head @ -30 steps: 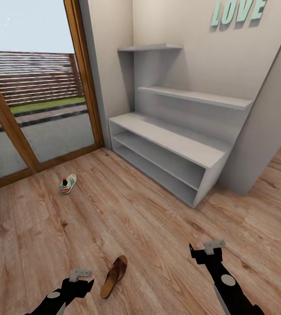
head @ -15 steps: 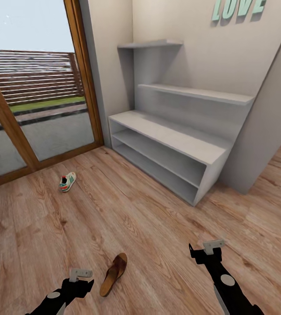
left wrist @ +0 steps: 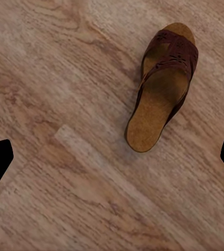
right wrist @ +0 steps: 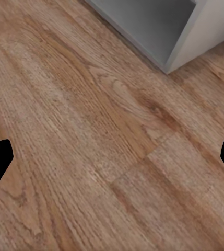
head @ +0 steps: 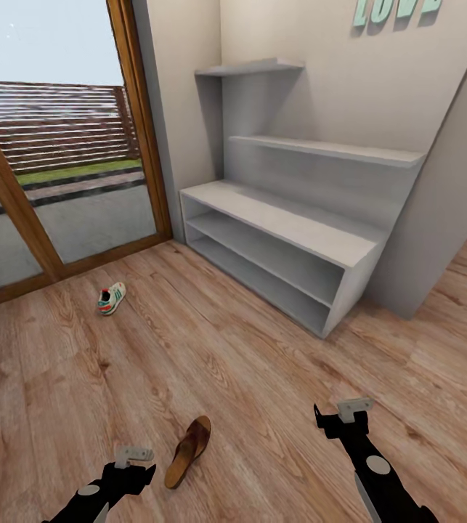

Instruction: Pick up the two gym shoes and the two sandals from the corridor floor and place them onto the hallstand (shoe rack) in the corridor, making sure they are on the rack and not on the floor. Arrange them so the two gym shoes are next to each other and the two sandals are next to each other.

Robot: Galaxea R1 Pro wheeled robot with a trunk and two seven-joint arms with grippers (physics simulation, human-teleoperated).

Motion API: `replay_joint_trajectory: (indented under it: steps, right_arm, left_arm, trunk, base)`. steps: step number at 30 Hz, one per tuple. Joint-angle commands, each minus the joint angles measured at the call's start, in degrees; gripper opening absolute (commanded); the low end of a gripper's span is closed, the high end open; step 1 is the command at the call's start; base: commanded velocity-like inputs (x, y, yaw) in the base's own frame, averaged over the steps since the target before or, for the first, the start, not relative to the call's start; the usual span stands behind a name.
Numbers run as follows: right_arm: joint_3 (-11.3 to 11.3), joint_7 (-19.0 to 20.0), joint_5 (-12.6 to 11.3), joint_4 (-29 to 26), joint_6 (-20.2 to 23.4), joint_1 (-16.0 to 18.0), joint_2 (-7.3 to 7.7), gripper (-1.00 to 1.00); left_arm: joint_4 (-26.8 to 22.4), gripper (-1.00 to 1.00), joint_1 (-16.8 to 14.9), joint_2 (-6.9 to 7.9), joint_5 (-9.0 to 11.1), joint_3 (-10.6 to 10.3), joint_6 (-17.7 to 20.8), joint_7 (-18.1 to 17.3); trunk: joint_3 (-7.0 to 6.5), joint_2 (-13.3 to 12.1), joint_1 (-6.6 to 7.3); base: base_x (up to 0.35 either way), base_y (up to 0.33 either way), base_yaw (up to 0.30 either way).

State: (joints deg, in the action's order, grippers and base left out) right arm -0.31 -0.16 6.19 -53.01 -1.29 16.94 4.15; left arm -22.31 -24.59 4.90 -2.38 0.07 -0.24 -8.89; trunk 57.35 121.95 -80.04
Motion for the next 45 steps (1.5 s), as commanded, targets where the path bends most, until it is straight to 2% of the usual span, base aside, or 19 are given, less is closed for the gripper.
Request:
replay_joint_trajectory:
  steps: [1, 19, 25, 29, 34, 40, 45]
  right_arm:
    - [0.0, 0.0, 0.6, 0.0, -0.1, 0.0, 0.0, 1.0]
    - [-0.1, -0.1, 0.6, 0.0, -0.1, 0.0, -0.08, 1.0]
    - [-0.1, 0.3, 0.8, 0.2, 0.3, 0.0, 0.43, 1.0]
    - [0.2, 0.5, 0.7, -1.2, 3.1, 1.1, 0.43, 1.0]
    - [0.3, 2.2, 0.6, -4.9, 8.9, 4.4, 0.4, 1.0]
    - [0.4, 9.1, 0.6, -9.0, 16.7, 7.6, 0.35, 1.0]
    - [0.2, 14.8, 0.6, -11.6, 20.3, 8.7, 0.37, 1.0]
  left_arm:
    - [0.0, 1.0, 0.0, 0.02, -0.3, 0.0, 0.0, -0.2]
    - [0.1, 1.0, 0.0, -0.02, -0.3, 0.0, 0.0, -0.2]
    - [0.1, 1.0, 0.0, -0.12, -0.3, 0.0, 0.0, -0.2]
    - [-0.3, 1.0, -0.5, -0.26, -0.3, 0.0, 0.2, -0.2]
    - [-0.9, 1.0, -0.8, -0.41, -0.4, -0.2, 0.5, -0.2]
    - [-2.4, 1.0, -1.6, -0.35, -0.6, -0.9, 0.9, -0.2]
    - [-3.3, 1.0, -3.1, -0.36, -1.0, -1.2, 1.5, -0.2]
  trunk:
    - [0.19, 0.4, -0.22]
    - [2.77, 7.7, -4.17]
    - [3.84, 10.1, -5.49]
    - [4.55, 11.7, -6.37]
    - [5.45, 13.7, -7.46]
    - [6.53, 16.1, -8.78]
    - [7.43, 18.1, -9.88]
  base:
    - [0.0, 0.0, -0.031]
    - [0.0, 0.0, -0.046]
    - [0.0, 0.0, -0.001]
    - [0.0, 0.0, 0.0]
    - [0.0, 0.0, 0.0]
    - [0.0, 0.0, 0.0]
    - [0.0, 0.0, 0.0]
